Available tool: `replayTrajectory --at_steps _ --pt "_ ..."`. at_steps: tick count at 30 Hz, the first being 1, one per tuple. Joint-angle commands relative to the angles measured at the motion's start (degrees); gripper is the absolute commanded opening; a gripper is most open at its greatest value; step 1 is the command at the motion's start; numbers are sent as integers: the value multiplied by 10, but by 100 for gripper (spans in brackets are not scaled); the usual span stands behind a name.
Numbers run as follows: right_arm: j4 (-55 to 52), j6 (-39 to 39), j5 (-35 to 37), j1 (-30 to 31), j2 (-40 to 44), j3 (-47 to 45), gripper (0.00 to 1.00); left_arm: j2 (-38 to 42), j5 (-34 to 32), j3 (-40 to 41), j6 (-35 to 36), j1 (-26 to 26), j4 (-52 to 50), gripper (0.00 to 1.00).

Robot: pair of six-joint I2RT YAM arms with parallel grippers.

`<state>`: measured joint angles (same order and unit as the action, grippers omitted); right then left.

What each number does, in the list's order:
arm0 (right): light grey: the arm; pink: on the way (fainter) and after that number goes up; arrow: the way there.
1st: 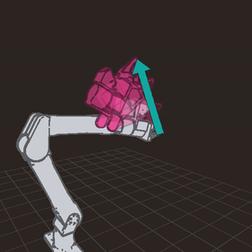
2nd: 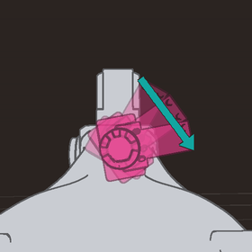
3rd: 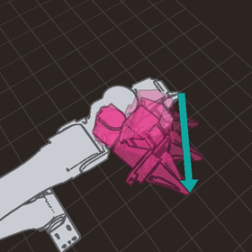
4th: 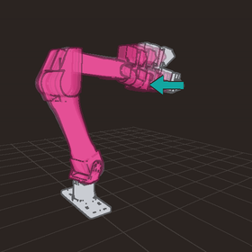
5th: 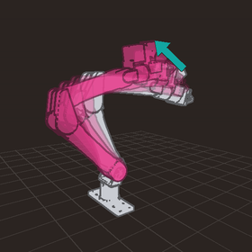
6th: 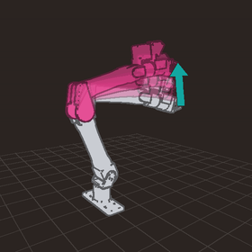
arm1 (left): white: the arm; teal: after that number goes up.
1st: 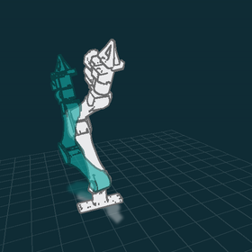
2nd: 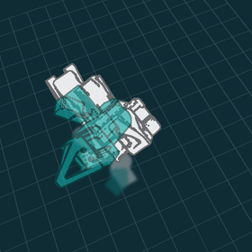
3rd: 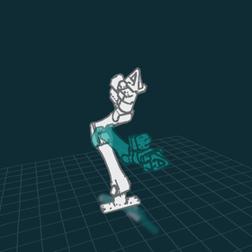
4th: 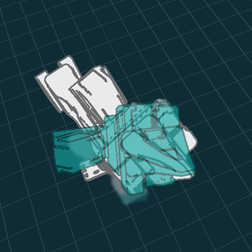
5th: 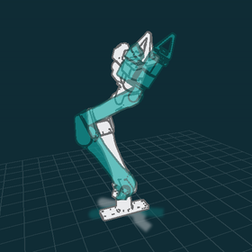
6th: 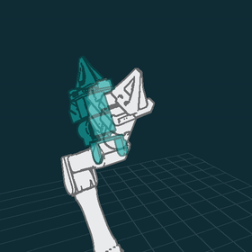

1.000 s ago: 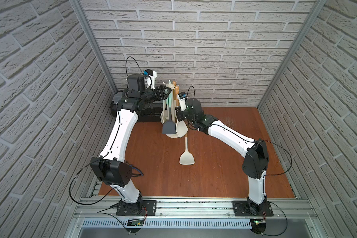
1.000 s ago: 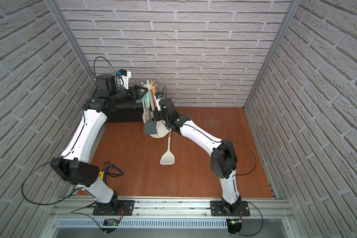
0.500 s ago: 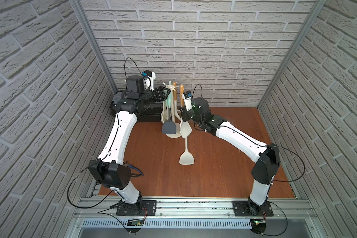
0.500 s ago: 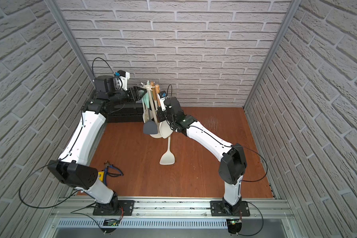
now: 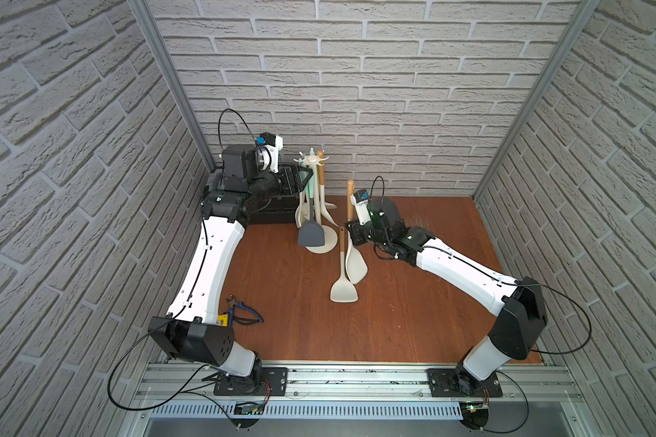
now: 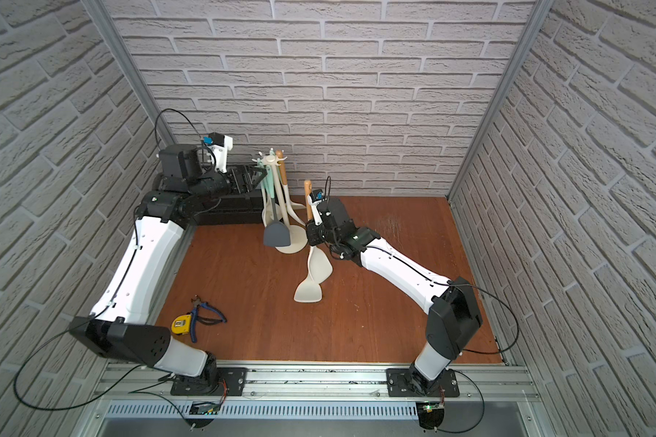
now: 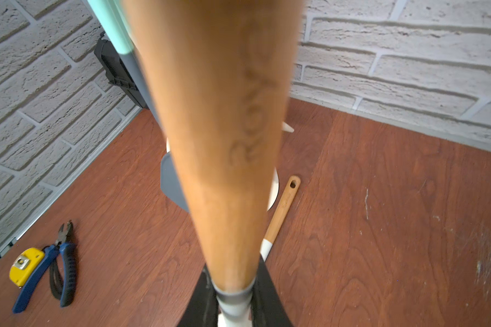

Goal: Take the spatula off the kitchen utensil rack
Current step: Take off the spatula from the rack, then place the spatula at the center of the board.

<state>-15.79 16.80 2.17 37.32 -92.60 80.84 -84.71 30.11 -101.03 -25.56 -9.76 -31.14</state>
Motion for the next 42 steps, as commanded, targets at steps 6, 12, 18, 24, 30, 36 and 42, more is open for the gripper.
replayTrajectory --at_steps 6,12,18,24,30,36,42 --pt "12 79 -121 0 81 -73 3 122 -48 145 93 -116 -16 73" --pt "41 124 -167 0 98 -129 3 179 -136 297 -19 -210 94 68" --pt "-61 148 -55 0 101 -107 3 178 -174 331 -48 -228 96 66" --pt "-179 160 96 -2 73 -39 3 182 -197 336 -51 -228 83 66" --pt "-299 171 116 -36 -27 64 3 205 -215 344 -45 -227 52 66" --pt "-354 195 129 -52 -123 139 3 249 -242 365 -35 -224 21 67" --pt "-345 226 121 -54 -189 166 3 291 -254 386 -25 -207 2 68"
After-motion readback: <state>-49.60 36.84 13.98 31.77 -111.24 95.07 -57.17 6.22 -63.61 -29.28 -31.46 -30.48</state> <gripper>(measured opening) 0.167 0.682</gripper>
